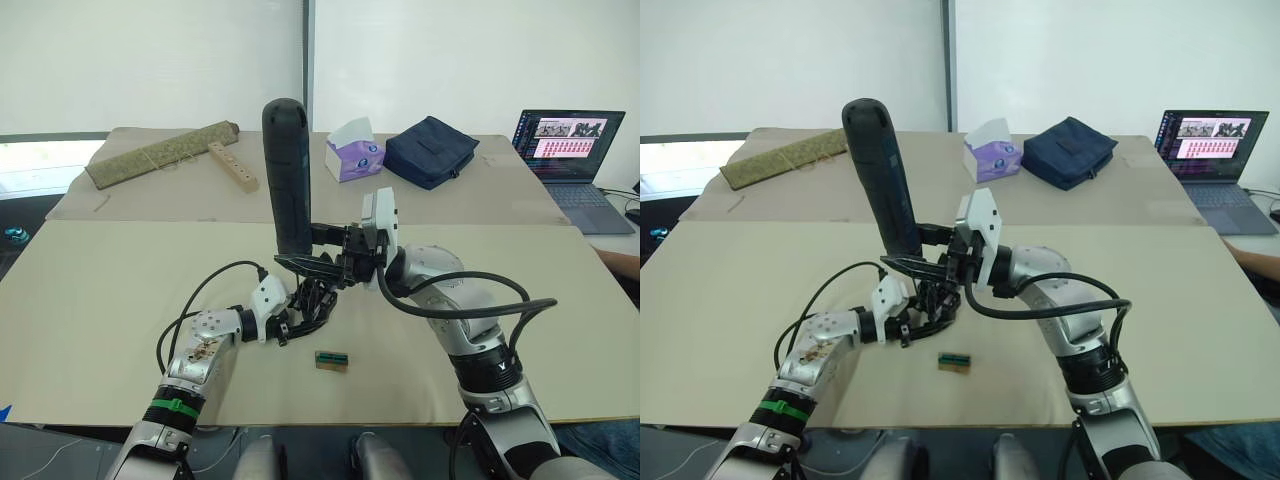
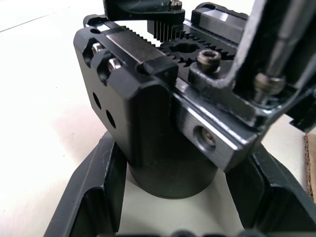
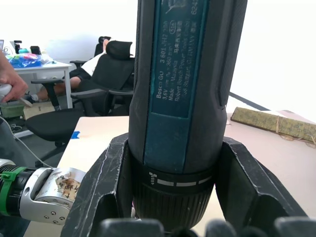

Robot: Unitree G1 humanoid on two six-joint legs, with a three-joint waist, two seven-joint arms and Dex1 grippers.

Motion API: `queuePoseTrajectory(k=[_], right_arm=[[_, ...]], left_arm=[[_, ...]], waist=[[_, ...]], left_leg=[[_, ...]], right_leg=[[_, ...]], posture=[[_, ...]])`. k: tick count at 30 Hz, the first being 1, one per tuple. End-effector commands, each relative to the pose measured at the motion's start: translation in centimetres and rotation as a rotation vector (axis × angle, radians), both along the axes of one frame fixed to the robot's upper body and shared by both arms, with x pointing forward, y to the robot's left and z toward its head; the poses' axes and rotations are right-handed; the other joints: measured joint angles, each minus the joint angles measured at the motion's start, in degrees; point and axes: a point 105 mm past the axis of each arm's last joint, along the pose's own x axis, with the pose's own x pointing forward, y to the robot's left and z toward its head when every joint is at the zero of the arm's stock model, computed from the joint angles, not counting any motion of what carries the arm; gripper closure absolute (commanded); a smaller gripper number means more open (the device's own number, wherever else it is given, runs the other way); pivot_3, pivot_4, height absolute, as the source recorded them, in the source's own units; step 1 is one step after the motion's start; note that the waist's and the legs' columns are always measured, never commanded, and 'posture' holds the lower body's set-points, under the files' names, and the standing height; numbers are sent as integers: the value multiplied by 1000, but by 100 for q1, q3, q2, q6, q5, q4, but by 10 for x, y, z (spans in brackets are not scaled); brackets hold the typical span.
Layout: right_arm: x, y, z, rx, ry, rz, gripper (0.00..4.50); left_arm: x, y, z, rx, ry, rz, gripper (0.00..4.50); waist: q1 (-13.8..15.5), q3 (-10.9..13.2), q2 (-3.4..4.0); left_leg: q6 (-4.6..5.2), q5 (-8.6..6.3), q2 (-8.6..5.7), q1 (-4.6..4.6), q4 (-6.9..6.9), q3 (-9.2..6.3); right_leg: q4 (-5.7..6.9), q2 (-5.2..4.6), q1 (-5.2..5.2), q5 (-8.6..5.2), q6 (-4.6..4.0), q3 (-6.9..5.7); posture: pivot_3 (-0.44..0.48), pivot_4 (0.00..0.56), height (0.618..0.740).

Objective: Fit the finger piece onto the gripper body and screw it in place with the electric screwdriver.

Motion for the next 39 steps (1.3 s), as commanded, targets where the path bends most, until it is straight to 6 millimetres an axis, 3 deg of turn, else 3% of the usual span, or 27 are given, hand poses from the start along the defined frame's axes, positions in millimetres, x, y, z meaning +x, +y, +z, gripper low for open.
queuePoseTrajectory(k=[1, 19, 32, 39], right_arm=[[5, -1, -15, -50, 37, -32, 2578], [3, 7, -50, -152, 48, -10, 2578], [7, 8, -38, -127, 44, -4, 2578], [3, 3, 11, 31, -78, 32, 2578]], left_arm=[[-9, -5, -14, 10, 59, -39, 2205], [-8, 1, -12, 22, 53, -28, 2205], [-6, 1, -11, 19, 52, -23, 2205], [-4, 3, -15, 33, 70, 1, 2205]], waist=[[0, 0, 0], [-10, -43, 13], [-9, -45, 16], [-9, -44, 15]], left_leg=[[0, 0, 0, 1, 0, 0], [0, 0, 3, 24, -10, 3], [0, 0, 3, 24, -11, 3], [0, 0, 3, 21, -11, 3]], right_leg=[[0, 0, 1, 0, 0, 0], [1, 2, 14, -2, -3, 2], [2, 2, 13, -3, -5, 2], [2, 3, 9, -3, -5, 2]], posture=[[0, 150, 740], [0, 150, 740], [0, 150, 740], [0, 150, 740]])
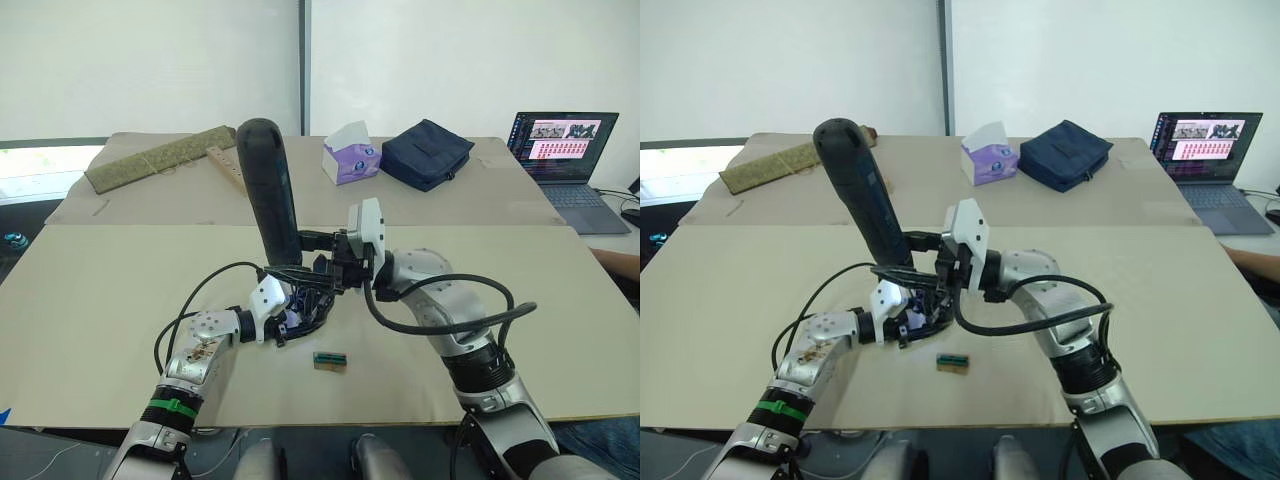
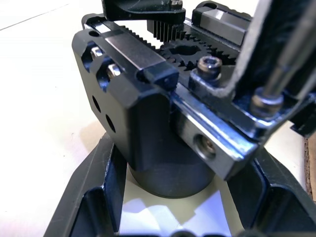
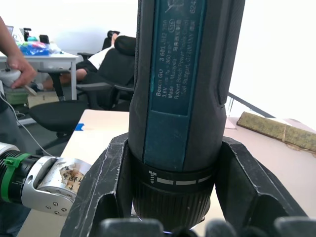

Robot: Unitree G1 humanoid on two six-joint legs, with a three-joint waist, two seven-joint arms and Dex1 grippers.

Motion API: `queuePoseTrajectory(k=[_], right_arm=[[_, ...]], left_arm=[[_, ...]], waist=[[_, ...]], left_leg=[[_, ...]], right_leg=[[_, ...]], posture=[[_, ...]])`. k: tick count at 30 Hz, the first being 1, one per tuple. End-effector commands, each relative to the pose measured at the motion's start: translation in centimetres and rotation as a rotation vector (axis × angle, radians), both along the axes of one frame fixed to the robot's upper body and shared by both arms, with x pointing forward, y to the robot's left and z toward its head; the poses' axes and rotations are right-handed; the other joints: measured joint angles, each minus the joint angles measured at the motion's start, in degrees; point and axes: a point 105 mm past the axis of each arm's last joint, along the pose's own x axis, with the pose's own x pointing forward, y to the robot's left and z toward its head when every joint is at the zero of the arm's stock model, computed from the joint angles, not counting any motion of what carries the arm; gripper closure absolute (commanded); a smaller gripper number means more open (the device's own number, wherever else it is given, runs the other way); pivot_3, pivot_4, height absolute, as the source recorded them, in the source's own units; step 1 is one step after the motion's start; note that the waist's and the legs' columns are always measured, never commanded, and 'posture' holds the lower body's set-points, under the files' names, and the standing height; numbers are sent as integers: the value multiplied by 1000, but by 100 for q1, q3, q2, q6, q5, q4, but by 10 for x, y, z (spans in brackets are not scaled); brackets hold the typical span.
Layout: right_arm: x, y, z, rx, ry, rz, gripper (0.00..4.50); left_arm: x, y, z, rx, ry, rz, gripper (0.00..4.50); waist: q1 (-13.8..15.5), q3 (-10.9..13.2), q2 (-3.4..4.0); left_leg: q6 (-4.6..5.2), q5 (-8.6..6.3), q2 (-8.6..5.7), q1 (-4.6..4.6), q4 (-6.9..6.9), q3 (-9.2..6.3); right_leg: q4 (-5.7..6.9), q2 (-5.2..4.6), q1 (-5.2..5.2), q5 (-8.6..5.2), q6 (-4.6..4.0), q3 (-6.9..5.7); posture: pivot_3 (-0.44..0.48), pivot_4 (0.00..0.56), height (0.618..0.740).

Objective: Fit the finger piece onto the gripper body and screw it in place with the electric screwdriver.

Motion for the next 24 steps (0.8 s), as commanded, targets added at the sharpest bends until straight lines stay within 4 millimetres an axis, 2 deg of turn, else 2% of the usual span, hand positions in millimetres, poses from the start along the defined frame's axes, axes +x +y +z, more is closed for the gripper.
queuePoseTrajectory(k=[1, 6, 17, 19, 21, 22, 24], right_arm=[[1, -9, 23, 72, -43, 0, 2578], [-12, -14, 40, 140, -102, 78, 2578], [-23, -23, 52, 172, -136, 134, 2578], [-29, -24, 59, 191, -146, 161, 2578], [-33, -27, 66, 211, -160, 179, 2578], [-35, -29, 69, 215, -165, 184, 2578], [-40, -34, 75, 218, -182, 196, 2578]], left_arm=[[-4, 0, -15, 28, 62, 2, 2205], [0, 3, -22, 60, 74, 40, 2205], [0, 2, -30, 75, 89, 59, 2205], [1, 5, -33, 75, 97, 81, 1162], [1, 6, -34, 64, 104, 89, 304], [0, 7, -34, 57, 109, 87, 57], [-1, 9, -32, 47, 101, 86, 57]], waist=[[1, 1, 0], [15, 4, -1], [38, 3, -1], [36, 3, -1], [31, 4, 1], [29, 4, 2], [24, 4, 2]], left_leg=[[0, 0, 0, -2, 0, 0], [0, 0, -1, -9, 1, 0], [0, 0, -2, -7, 1, -1], [0, 0, -2, -7, 1, -1], [0, 0, -2, -4, 1, -1], [0, 0, -2, -4, 1, -1], [0, 0, -1, -3, 1, -1]], right_leg=[[0, 0, -1, 0, 0, 0], [-1, -1, -6, 1, 0, 0], [-1, -3, -2, 1, 1, 0], [-1, -2, -1, 1, 1, 0], [0, -3, 0, 1, 1, 0], [1, -2, -1, 1, 1, 0], [3, -2, -1, 1, 0, 0]], posture=[[0, 150, 740], [0, 150, 740], [0, 150, 740], [0, 150, 740], [0, 150, 740], [0, 150, 740], [0, 150, 740]])
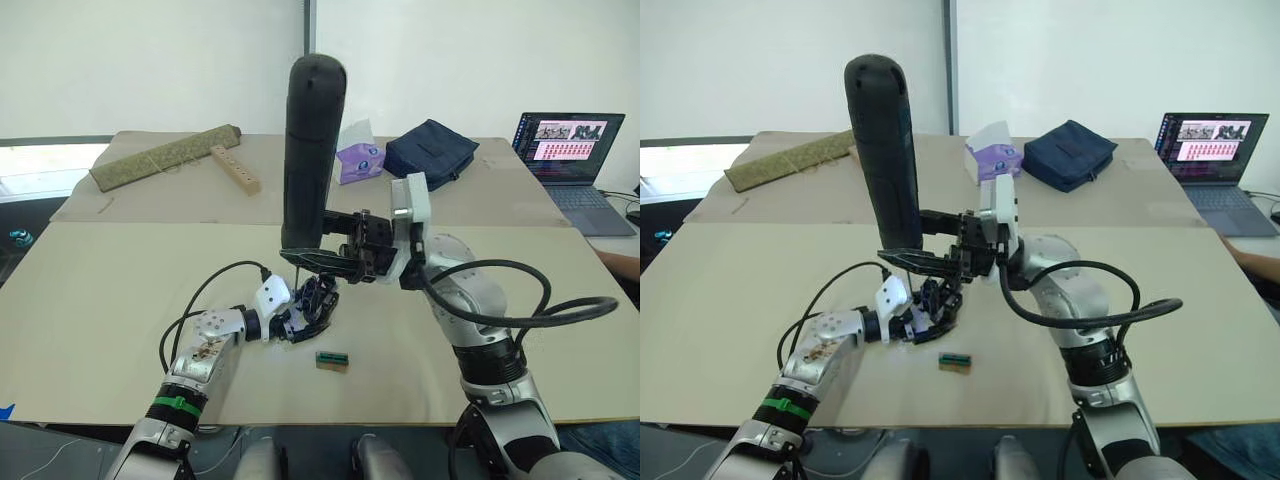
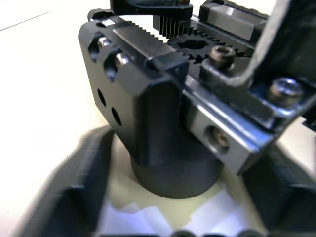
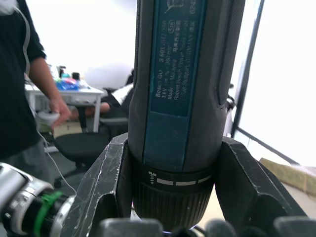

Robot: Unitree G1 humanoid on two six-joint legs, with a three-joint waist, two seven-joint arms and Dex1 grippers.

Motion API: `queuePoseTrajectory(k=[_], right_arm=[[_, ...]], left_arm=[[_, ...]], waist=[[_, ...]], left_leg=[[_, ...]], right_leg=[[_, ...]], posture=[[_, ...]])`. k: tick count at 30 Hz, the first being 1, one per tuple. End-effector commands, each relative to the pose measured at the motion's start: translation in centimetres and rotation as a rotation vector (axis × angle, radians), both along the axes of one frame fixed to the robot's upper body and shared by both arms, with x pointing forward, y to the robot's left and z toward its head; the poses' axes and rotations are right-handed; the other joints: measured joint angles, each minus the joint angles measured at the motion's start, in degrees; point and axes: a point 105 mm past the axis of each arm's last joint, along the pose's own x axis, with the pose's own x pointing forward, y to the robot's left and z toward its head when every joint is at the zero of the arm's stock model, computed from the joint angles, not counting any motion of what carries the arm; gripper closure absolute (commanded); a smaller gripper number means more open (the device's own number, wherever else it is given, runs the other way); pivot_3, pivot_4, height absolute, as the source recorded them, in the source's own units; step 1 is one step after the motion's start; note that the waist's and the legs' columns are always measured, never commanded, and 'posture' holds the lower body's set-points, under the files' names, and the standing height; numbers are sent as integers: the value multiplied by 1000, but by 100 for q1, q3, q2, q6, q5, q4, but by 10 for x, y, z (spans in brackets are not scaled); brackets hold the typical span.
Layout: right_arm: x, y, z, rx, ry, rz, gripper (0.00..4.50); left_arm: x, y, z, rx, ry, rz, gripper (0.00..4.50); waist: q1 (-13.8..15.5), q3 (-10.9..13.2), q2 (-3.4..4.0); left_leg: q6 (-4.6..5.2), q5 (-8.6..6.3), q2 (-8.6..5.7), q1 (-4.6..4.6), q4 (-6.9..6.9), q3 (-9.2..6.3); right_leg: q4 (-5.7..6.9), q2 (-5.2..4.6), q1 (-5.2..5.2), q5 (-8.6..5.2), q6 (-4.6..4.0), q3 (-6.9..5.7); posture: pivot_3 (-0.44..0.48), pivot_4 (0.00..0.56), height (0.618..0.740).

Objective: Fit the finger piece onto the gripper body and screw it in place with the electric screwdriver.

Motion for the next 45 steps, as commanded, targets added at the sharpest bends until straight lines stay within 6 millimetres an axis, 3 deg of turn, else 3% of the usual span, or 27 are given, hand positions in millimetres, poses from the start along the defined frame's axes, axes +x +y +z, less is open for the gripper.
queuePoseTrajectory(k=[1, 7, 12, 16, 21, 24, 27, 34, 39, 41, 45], right_arm=[[-18, -14, 36, 78, -111, 36, 2578], [-17, -52, 64, 47, -57, -53, 2578], [16, -103, 52, -194, 157, -324, 2578], [51, -163, 3, -582, 389, -744, 2578], [61, -231, -60, -922, 667, -966, 2578], [58, -255, -90, -1105, 752, -1005, 2578], [65, -266, -105, -1145, 777, -1011, 2578], [77, -281, -127, -1226, 795, -1021, 2578], [80, -284, -126, -1240, 809, -1010, 2578], [83, -287, -119, -1215, 809, -1039, 1554], [81, -295, -105, -1190, 814, -1055, 206]], left_arm=[[-8, 13, -29, 32, 110, 44, 57], [-26, 49, -11, -44, 49, 39, 57], [-57, 93, 5, -79, 19, -15, 57], [-66, 112, 41, -143, -73, -35, 57], [-80, 108, 87, -160, -170, -153, 57], [-82, 107, 104, -129, -213, -166, 57], [-85, 112, 114, -122, -182, -157, 57], [-85, 123, 104, -127, -96, -112, 57], [-84, 122, 98, -117, -89, -112, 57], [-81, 123, 96, -99, -93, -93, 0], [-74, 130, 95, -68, -114, -23, 0]], waist=[[-8, 0, 1], [-145, 1, -1], [-221, 7, 5], [-168, 29, 16], [-131, 39, 12], [-133, 47, 26], [-165, 63, 37], [-181, 84, 51], [-146, 84, 51], [-143, 84, 51], [-144, 84, 51]], left_leg=[[0, 0, 1, 0, 0, -1], [0, -1, 11, -1, -19, -5], [0, -1, 21, 15, -58, -16], [1, -1, 24, 2, -62, -13], [3, 2, 5, -57, -51, 16], [5, 1, -1, -78, -51, 21], [14, -4, -12, -97, -51, 29], [18, -6, -15, -89, -46, 56], [14, -4, -4, -87, -36, 57], [14, -3, -3, -87, -34, 57], [14, -3, -2, -87, -33, 57]], right_leg=[[0, 0, 0, 0, 0, 0], [-5, -1, -14, 1, -9, 7], [-8, -8, -21, -16, -38, 10], [-5, -18, -49, -40, -79, 8], [-10, -50, -98, -33, -54, 13], [-54, -57, -98, -7, -2, 12], [-72, -62, -107, 1, 18, 15], [-63, -45, -104, 6, 24, 13], [-63, -27, -94, 14, 14, 13], [-62, -25, -94, 15, 13, 14], [-60, -24, -94, 16, 12, 15]], posture=[[0, 150, 740], [0, 150, 740], [0, 150, 740], [0, 150, 740], [0, 150, 740], [0, 150, 740], [0, 150, 740], [0, 150, 740], [0, 150, 740], [0, 150, 740], [0, 150, 740]])
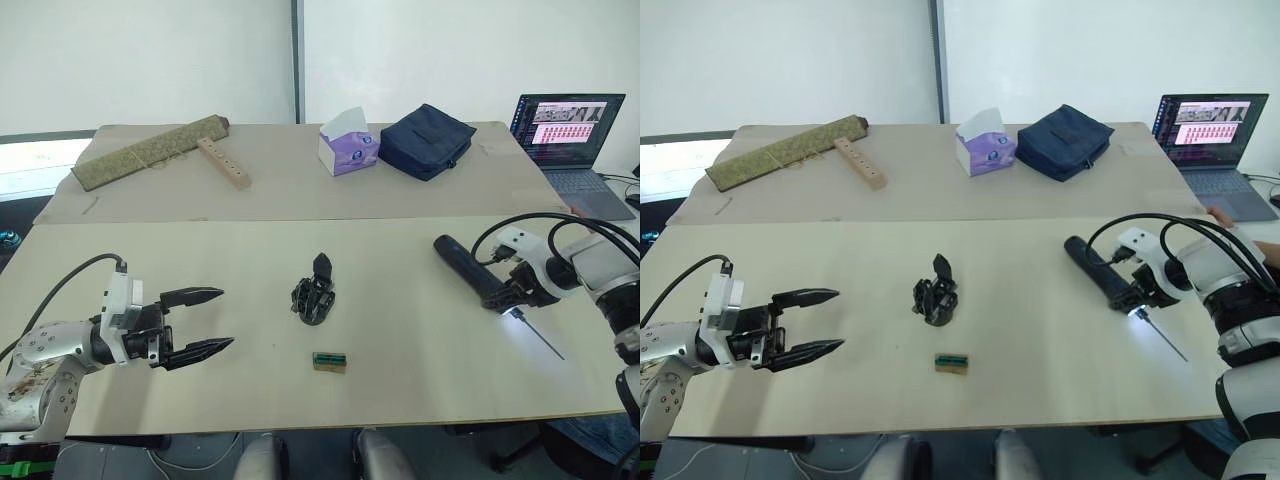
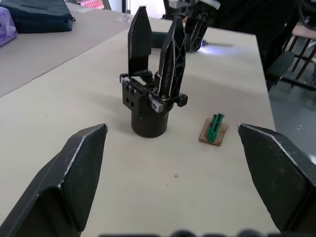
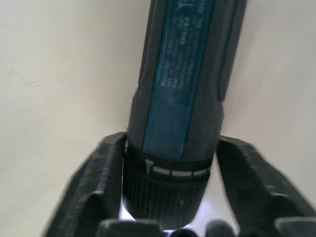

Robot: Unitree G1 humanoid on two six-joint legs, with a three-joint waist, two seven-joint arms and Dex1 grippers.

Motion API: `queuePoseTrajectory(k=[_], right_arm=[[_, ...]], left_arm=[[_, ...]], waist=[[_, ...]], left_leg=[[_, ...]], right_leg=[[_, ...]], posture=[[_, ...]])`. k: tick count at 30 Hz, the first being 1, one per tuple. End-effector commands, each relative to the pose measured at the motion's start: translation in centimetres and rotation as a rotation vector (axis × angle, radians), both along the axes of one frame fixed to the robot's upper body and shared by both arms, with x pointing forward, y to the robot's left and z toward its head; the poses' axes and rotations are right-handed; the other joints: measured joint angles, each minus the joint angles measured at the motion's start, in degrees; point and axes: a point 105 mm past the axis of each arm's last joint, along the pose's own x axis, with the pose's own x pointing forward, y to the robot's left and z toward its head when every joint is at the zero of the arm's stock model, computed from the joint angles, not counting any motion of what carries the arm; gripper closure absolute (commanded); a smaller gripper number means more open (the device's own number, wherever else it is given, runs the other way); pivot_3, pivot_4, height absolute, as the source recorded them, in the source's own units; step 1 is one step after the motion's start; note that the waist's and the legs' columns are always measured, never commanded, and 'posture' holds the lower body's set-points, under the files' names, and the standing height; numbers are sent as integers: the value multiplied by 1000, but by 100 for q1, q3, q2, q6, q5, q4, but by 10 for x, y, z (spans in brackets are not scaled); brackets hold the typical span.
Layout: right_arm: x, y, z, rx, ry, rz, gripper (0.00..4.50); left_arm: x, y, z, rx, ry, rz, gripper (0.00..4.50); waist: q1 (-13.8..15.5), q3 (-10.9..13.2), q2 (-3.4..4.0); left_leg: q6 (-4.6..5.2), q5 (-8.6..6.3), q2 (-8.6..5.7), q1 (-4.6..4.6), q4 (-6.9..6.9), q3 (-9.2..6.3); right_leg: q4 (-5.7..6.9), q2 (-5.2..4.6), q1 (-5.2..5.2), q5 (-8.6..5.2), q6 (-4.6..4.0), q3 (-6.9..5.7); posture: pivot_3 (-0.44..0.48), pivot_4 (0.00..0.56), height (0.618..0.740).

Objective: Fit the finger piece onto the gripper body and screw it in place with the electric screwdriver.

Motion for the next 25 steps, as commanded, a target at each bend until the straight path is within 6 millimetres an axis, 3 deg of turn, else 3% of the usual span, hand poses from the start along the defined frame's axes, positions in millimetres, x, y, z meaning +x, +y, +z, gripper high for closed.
queuePoseTrajectory(k=[1, 4, 5, 7, 8, 13, 18, 25], right_arm=[[-1, -14, 33, 10, -78, -20, 32], [0, -14, 62, 30, -208, 54, 32], [-1, -7, 72, 53, -265, 141, 32], [-13, 42, 99, 261, -472, 527, 32], [-24, 56, 105, 331, -545, 648, 32], [-59, 96, 73, 470, -658, 841, 32], [-79, 129, 47, 544, -767, 972, 32], [-78, 136, 37, 582, -783, 972, 32]], left_arm=[[5, 9, 2, 35, -13, 58, 0], [0, 22, -8, 97, 31, 105, 0], [0, 27, -11, 118, 41, 123, 0], [2, 39, -20, 187, 73, 199, 0], [7, 47, -23, 249, 47, 266, 0], [9, 63, -26, 330, -58, 345, 0], [3, 67, -34, 356, -106, 367, 0], [-9, 63, -32, 348, -125, 351, 0]], waist=[[2, 0, 0], [3, 3, 4], [2, 6, 11], [3, 8, 8], [-11, 9, 1], [7, 14, -9], [49, 16, -8], [92, 15, -22]], left_leg=[[0, 0, 3, 0, 0, 0], [0, 0, 5, 0, 0, -1], [0, -1, 5, -1, -1, 0], [0, -1, 6, 0, -2, 1], [0, -1, 13, 4, -5, -3], [0, -1, 22, 66, -10, -15], [-9, 4, 14, 88, -3, 6], [-13, 6, 20, 94, 1, 10]], right_leg=[[1, 3, 0, 0, 0, 0], [3, 5, -1, 0, -1, 0], [2, 5, -4, 0, -1, 0], [2, 6, -4, 0, -1, 1], [-1, 15, 1, 0, -1, -2], [7, 25, 61, 0, -5, -6], [3, 4, 81, 9, 2, 3], [5, 8, 82, 13, -8, 2]], posture=[[0, 150, 740], [0, 150, 740], [0, 150, 740], [0, 150, 740], [0, 150, 740], [0, 150, 740], [0, 150, 740], [0, 150, 740]])
